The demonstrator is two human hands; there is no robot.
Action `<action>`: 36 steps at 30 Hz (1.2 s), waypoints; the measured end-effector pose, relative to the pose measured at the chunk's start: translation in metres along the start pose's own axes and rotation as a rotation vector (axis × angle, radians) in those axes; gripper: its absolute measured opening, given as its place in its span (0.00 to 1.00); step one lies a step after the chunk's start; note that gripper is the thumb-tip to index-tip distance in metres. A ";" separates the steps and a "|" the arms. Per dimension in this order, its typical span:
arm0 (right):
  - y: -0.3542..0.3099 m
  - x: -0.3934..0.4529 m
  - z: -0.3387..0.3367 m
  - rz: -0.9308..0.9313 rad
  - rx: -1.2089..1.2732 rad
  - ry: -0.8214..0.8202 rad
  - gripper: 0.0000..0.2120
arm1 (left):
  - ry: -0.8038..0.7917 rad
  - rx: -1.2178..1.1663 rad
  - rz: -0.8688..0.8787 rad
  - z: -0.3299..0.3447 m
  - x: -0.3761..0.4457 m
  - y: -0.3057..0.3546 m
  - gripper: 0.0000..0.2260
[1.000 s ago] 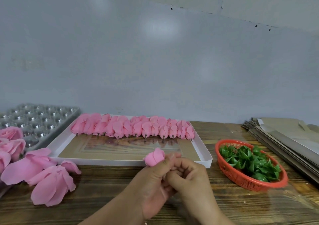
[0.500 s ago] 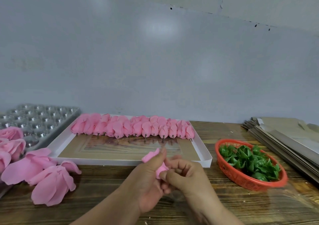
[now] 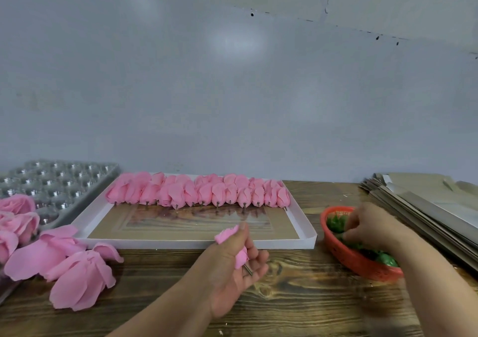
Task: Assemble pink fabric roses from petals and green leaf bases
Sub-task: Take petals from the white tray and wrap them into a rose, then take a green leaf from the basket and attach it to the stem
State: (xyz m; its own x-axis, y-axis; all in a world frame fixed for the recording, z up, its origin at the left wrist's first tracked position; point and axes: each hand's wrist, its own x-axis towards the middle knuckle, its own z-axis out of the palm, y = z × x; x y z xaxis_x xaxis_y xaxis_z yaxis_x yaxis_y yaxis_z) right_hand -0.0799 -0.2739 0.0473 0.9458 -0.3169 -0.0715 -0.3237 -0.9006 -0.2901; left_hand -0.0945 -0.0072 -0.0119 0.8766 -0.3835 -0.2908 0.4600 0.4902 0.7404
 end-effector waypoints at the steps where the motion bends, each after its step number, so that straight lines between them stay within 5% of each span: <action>1: -0.001 0.004 0.001 0.004 -0.084 -0.087 0.04 | 0.000 0.005 -0.002 0.000 0.000 0.000 0.12; 5: -0.006 0.016 0.010 0.000 -0.255 -0.231 0.08 | -0.014 0.021 -0.012 0.000 -0.001 0.001 0.13; 26: 0.001 0.017 0.019 -0.030 -0.125 -0.204 0.13 | 0.000 0.005 -0.039 0.002 0.000 -0.001 0.12; 36: 0.010 0.009 0.000 -0.049 0.326 -0.009 0.07 | 0.016 0.009 -0.033 0.003 -0.001 -0.001 0.16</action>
State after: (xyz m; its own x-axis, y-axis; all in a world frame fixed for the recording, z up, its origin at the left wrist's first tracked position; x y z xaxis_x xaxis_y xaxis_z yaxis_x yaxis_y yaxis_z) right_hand -0.0749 -0.2857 0.0437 0.9608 -0.2714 -0.0574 -0.2528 -0.7715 -0.5839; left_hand -0.0957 -0.0093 -0.0105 0.8632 -0.3866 -0.3247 0.4875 0.4705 0.7356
